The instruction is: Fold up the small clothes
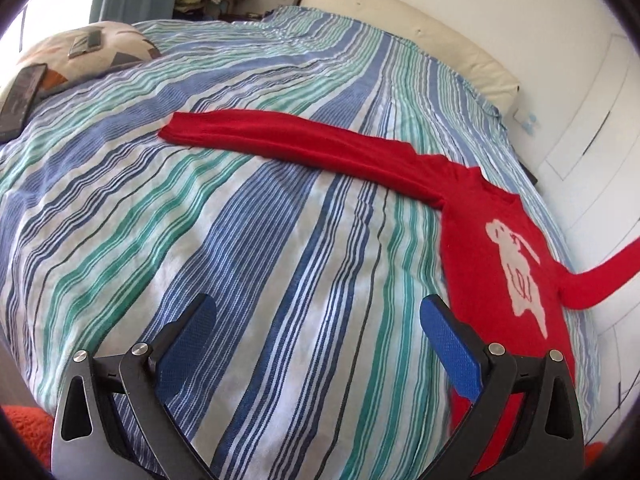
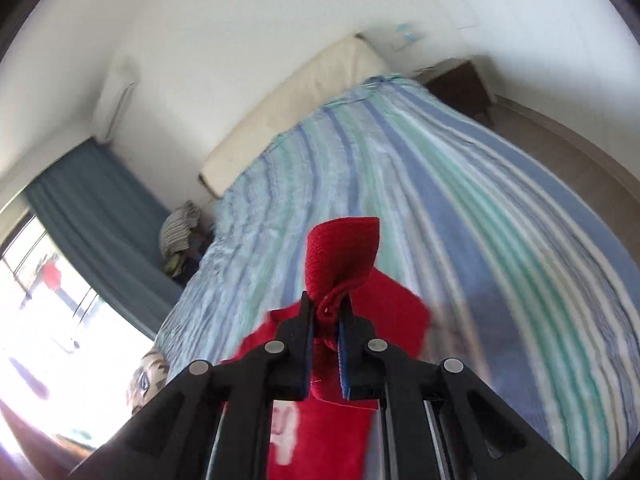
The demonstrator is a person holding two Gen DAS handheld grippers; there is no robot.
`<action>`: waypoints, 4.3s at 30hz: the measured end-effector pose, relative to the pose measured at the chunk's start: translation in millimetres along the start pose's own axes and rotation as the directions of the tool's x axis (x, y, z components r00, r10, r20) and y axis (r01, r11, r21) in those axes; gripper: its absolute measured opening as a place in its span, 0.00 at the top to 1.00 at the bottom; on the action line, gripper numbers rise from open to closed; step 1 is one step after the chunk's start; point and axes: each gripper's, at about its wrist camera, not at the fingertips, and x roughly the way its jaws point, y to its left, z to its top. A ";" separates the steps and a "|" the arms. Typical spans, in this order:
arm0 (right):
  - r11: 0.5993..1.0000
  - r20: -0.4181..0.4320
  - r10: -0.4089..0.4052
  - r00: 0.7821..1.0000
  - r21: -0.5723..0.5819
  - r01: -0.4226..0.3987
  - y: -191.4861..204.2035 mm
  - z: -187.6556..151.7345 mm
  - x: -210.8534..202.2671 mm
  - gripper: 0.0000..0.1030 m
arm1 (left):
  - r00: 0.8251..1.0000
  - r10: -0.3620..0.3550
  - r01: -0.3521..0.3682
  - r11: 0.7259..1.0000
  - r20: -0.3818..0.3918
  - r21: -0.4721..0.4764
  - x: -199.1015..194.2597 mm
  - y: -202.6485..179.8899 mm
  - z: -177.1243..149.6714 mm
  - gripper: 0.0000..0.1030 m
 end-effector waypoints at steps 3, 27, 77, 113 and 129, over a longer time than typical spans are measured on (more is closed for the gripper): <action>0.990 -0.085 0.107 0.991 -0.088 -0.114 82.2 -9.9 60.2 0.90 | 1.000 0.000 0.000 1.000 0.026 -0.015 -5.5 5.8 2.9 0.01; 0.941 -0.516 -0.280 0.809 0.017 0.337 -56.6 -145.9 237.5 0.52 | 0.998 0.050 -0.047 0.997 -0.035 0.066 9.8 -6.2 -9.6 0.01; 0.976 -0.462 -0.134 0.877 -0.217 0.035 27.8 -339.7 13.0 0.41 | 0.997 -0.023 -0.019 0.873 -0.080 -0.488 100.9 152.0 146.0 0.97; 0.992 -0.431 0.009 0.902 -0.109 -0.062 16.3 -331.8 2.6 0.41 | 0.961 -0.051 0.208 0.784 -0.273 0.585 74.7 -174.6 40.7 0.30; 0.994 -0.464 -0.030 0.885 -0.107 -0.022 9.1 -337.3 14.5 0.41 | 0.995 0.021 0.022 0.910 -0.098 0.413 122.2 -141.5 28.7 0.98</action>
